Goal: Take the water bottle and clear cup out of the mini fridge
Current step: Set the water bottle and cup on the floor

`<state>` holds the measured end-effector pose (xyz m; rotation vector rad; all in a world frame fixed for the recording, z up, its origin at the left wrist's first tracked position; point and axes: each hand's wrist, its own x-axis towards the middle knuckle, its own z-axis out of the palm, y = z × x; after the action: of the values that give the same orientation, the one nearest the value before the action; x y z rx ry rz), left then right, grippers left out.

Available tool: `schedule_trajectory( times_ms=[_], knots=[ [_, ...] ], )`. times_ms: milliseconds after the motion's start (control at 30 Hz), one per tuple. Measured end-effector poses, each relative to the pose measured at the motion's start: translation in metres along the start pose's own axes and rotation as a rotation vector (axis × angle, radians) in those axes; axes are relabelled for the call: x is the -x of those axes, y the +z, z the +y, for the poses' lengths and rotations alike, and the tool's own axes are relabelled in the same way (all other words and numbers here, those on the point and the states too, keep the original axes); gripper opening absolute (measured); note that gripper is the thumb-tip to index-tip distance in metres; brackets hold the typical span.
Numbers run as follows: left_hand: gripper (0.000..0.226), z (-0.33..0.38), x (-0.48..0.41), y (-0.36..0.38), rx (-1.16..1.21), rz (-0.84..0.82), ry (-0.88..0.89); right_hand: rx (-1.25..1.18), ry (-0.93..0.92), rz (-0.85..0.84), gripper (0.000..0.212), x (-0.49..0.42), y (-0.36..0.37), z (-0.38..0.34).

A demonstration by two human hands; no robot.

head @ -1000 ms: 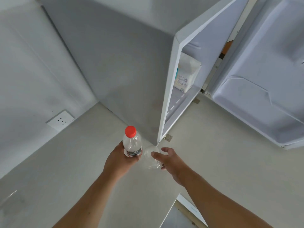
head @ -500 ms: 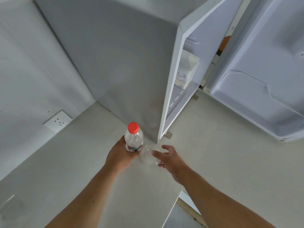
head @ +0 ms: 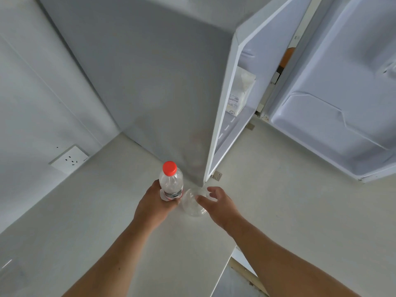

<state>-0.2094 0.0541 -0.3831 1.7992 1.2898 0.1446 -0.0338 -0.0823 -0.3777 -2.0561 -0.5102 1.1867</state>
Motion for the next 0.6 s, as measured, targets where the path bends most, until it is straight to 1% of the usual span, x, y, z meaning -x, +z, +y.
schedule_trajectory(
  times_ms=[133,200,267,333,400,533,600],
  knots=[
    [0.071,-0.006,0.011,0.0,-0.008,0.104,-0.093,0.022,-0.011,0.017,0.063,0.001,-0.004,0.001],
    [0.059,-0.011,0.017,-0.001,0.01,0.16,-0.11,0.036,-0.021,0.021,0.061,0.001,-0.005,0.001],
    [0.043,-0.016,0.025,-0.001,-0.002,0.169,-0.061,0.052,-0.034,0.031,0.058,0.002,-0.006,0.001],
    [0.036,-0.018,0.035,0.001,-0.023,0.166,0.002,0.08,-0.051,0.041,0.056,0.002,-0.006,0.002],
    [0.033,-0.015,0.045,0.005,-0.033,0.176,0.058,0.106,-0.068,0.052,0.054,0.002,-0.006,0.002],
    [0.038,0.002,0.063,0.016,-0.053,0.184,0.177,0.142,-0.104,0.07,0.053,0.002,-0.007,0.003],
    [0.034,0.015,0.072,0.021,-0.055,0.176,0.227,0.177,-0.139,0.094,0.056,0.005,-0.012,0.003]
  ],
)
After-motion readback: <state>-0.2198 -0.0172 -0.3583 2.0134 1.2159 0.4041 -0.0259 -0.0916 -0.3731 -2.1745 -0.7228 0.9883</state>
